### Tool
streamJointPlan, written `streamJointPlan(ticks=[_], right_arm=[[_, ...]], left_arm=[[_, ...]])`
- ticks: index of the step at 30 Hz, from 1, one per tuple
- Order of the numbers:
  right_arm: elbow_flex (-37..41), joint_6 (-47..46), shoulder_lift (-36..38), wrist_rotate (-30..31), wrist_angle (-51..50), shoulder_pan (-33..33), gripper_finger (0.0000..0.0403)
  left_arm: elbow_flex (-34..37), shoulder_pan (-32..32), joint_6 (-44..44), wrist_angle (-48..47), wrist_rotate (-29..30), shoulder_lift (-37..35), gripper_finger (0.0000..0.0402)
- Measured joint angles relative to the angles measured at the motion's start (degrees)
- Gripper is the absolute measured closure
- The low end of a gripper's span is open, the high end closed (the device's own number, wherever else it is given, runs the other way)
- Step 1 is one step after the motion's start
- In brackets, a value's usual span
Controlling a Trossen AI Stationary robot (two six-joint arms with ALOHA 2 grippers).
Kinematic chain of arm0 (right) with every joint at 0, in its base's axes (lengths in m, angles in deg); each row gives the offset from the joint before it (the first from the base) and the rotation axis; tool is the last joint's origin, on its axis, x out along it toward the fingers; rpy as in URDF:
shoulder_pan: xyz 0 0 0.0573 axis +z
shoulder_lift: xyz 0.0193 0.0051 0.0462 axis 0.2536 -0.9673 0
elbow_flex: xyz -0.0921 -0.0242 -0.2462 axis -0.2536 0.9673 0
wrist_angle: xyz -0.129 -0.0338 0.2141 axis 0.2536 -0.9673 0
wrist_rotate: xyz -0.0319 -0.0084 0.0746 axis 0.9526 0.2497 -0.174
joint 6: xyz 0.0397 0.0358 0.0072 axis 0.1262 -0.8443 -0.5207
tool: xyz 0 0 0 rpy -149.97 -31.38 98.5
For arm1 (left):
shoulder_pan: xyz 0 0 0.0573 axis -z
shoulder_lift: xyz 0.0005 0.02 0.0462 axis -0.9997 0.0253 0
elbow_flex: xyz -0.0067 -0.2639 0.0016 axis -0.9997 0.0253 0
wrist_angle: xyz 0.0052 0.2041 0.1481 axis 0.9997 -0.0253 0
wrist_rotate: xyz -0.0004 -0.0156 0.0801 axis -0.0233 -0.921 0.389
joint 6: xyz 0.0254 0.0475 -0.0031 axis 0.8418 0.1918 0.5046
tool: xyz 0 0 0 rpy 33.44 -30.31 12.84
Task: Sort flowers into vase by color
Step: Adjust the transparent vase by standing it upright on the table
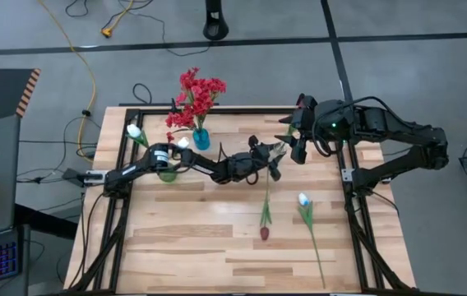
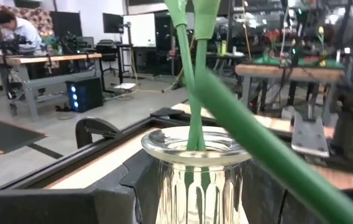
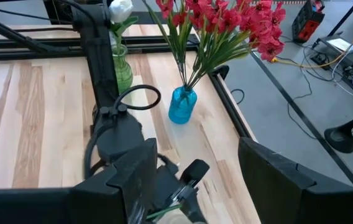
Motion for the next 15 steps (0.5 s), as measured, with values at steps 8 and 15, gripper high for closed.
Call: streamJointPlan(ticks=[8, 15], right_arm=[[0.00, 1.82, 0.30, -0.02, -1.00, 1.98, 0.0152], [0.53, 0.11, 3.01, 0.02, -6.35, 5.38, 0.0153]], left_arm=[[0.00, -1.58, -3.80, 0.46, -1.57, -0.02, 0.0239], [0.00, -1.57, -2.81, 0.44, -1.64, -0.02, 0.0239]])
